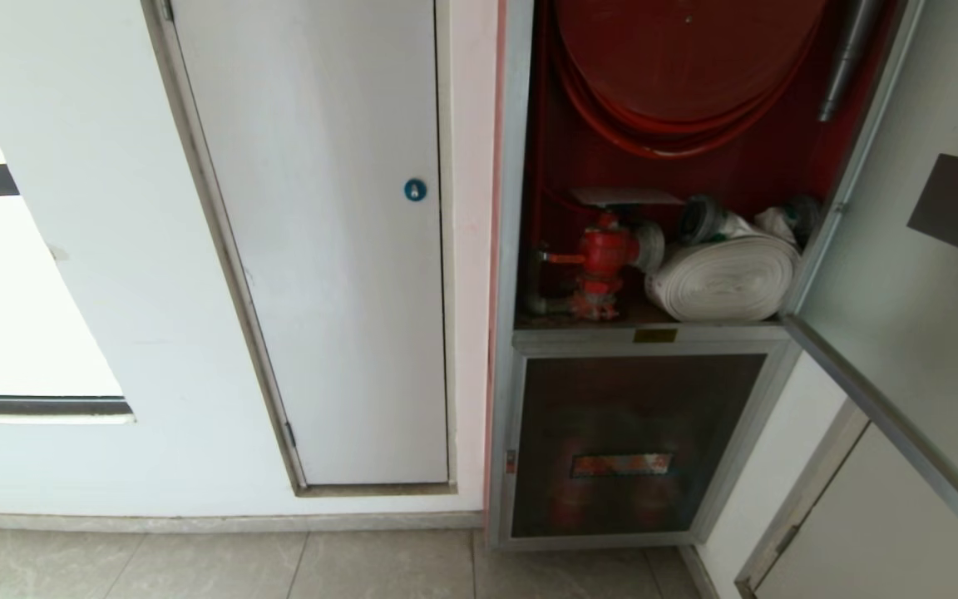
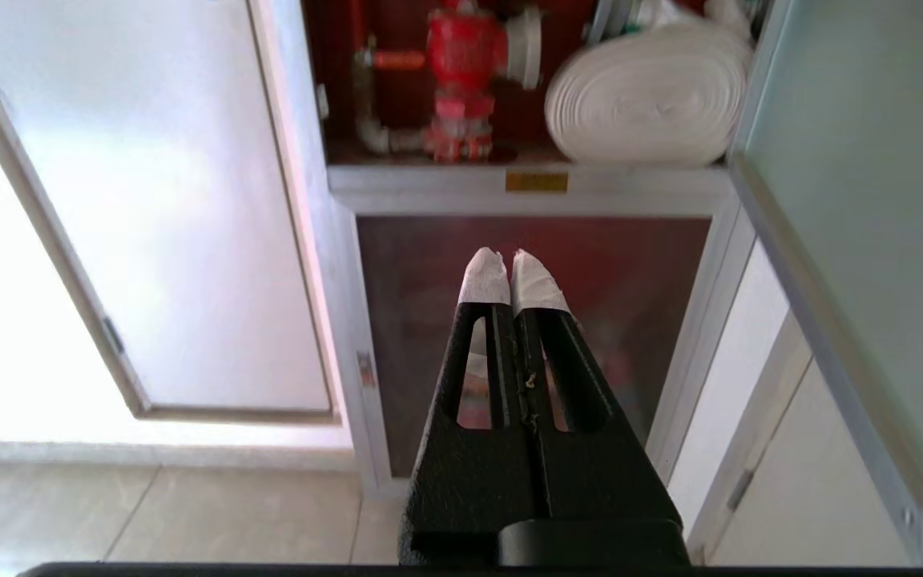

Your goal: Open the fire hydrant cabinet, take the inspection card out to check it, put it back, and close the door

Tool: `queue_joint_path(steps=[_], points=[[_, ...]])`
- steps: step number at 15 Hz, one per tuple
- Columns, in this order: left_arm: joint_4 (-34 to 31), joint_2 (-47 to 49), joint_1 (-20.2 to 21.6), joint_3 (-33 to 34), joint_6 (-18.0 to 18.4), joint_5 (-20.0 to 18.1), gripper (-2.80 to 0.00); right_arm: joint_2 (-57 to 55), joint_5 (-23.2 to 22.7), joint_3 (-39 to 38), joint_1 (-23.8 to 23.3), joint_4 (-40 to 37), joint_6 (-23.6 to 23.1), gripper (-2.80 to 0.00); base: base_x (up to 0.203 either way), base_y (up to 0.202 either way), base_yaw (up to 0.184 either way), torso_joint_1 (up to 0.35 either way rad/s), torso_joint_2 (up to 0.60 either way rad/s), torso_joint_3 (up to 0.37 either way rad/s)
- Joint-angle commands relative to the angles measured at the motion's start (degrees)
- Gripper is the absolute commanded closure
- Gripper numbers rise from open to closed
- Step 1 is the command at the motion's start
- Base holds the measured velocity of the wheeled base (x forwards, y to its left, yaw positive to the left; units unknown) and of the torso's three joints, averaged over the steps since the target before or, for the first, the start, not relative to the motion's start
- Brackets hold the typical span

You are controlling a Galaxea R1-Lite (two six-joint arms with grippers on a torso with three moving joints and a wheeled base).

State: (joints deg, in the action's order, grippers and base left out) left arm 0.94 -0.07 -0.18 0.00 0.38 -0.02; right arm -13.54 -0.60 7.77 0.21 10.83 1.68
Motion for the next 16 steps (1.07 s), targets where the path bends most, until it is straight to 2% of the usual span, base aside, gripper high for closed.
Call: queue_joint_path(steps=[1,4,7,9,13,16], points=[[0.0,0.1,0.0,0.6,0.0,0.0,0.0,8.3,-0.1,-0.2,0.3,-7.1,0.0,0.0,0.0,0.0,0.0,0.0,0.0,0.0],[0.0,0.1,0.0,0.7,0.0,0.0,0.0,13.6,-0.1,-1.7,0.3,-13.4,-1.9,0.0,0.0,0.0,0.0,0.0,0.0,0.0],[0.0,0.1,0.0,0.7,0.0,0.0,0.0,13.5,-0.1,-5.0,0.3,-12.7,-2.3,0.0,0.0,0.0,0.0,0.0,0.0,0.0],[0.0,0.1,0.0,0.6,0.0,0.0,0.0,13.5,0.5,-7.8,0.3,-9.3,-2.2,0.0,0.0,0.0,0.0,0.0,0.0,0.0],[0.0,0.1,0.0,0.7,0.0,0.0,0.0,13.5,0.6,-7.9,0.3,-10.5,-2.0,0.0,0.0,0.0,0.0,0.0,0.0,0.0],[0.0,0.1,0.0,0.7,0.0,0.0,0.0,13.5,0.7,-7.9,0.3,-10.3,1.0,0.0,0.0,0.0,0.0,0.0,0.0,0.0]])
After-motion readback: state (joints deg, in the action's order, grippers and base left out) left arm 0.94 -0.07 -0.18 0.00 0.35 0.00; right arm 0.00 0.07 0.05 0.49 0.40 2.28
